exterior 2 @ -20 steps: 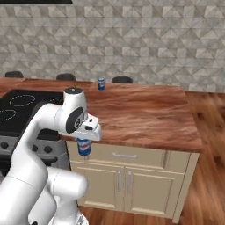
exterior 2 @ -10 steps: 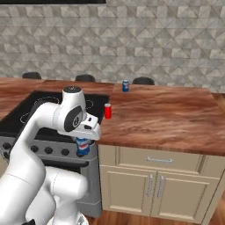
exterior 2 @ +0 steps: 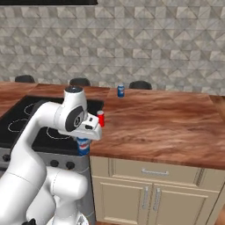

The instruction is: Four empty soda cans are scattered around the kitchen. Gather all the cans and cluster them next to the stove for recycling.

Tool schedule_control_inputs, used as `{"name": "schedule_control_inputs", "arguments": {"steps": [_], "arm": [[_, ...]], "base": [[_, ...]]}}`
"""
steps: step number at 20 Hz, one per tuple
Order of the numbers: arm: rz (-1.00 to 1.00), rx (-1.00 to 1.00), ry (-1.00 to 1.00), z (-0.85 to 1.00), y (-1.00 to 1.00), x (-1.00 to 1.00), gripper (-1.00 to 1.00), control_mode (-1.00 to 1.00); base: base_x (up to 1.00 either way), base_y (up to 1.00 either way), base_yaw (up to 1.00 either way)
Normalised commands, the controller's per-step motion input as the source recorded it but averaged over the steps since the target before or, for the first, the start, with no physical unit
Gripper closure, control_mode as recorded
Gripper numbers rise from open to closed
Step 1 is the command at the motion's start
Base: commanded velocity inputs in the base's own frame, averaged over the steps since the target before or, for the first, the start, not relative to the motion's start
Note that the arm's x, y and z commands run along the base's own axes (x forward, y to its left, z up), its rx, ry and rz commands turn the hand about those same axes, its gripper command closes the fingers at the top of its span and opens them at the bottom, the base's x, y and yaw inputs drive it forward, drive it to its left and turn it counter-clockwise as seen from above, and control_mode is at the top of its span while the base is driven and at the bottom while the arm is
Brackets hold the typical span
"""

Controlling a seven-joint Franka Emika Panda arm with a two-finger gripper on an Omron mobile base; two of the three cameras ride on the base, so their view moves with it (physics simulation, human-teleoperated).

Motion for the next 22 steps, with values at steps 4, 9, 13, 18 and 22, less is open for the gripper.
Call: {"name": "schedule_control_inputs", "arguments": {"steps": [4,9,13,18,22], "arm": [[0.00,0.00,0.00,0.00,0.00,0.00,1.00,1.00],[0.00,0.00,0.00,0.00,0.00,0.00,1.00,1.00],[0.00,0.00,0.00,0.00,0.00,0.00,1.00,1.00],[0.00,0.00,0.00,0.00,0.00,0.00,1.00,1.00],[0.00,0.00,0.00,0.00,0.00,0.00,1.00,1.00]], "base": [[0.27,0.01,0.00],[0.34,0.10,0.00],[0.45,0.10,0.00],[0.45,0.10,0.00],[0.46,0.03,0.00]]}}
